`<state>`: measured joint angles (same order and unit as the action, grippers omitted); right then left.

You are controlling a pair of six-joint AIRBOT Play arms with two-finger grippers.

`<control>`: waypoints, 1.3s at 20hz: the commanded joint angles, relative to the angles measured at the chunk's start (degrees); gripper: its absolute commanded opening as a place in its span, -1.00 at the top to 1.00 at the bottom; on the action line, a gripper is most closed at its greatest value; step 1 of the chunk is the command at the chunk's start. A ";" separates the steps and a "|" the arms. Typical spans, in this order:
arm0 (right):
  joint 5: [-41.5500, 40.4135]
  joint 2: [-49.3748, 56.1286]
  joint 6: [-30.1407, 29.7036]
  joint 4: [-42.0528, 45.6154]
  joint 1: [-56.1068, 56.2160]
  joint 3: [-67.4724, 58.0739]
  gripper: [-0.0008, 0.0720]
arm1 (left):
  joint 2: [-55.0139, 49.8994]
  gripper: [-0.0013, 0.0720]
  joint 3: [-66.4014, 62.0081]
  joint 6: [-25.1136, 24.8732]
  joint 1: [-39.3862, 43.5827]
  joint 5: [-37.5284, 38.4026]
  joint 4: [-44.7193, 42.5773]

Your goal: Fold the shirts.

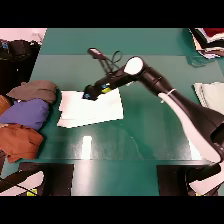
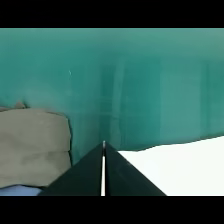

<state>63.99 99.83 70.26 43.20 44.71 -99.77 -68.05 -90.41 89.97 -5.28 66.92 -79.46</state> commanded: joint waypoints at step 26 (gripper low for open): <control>2.40 10.86 0.20 -12.83 -13.81 5.14 0.92 | -0.46 0.91 0.00 -2.01 7.87 -0.04 9.35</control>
<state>66.13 112.62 70.89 28.40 32.67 -92.86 -68.49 -90.41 88.38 -1.02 66.89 -70.85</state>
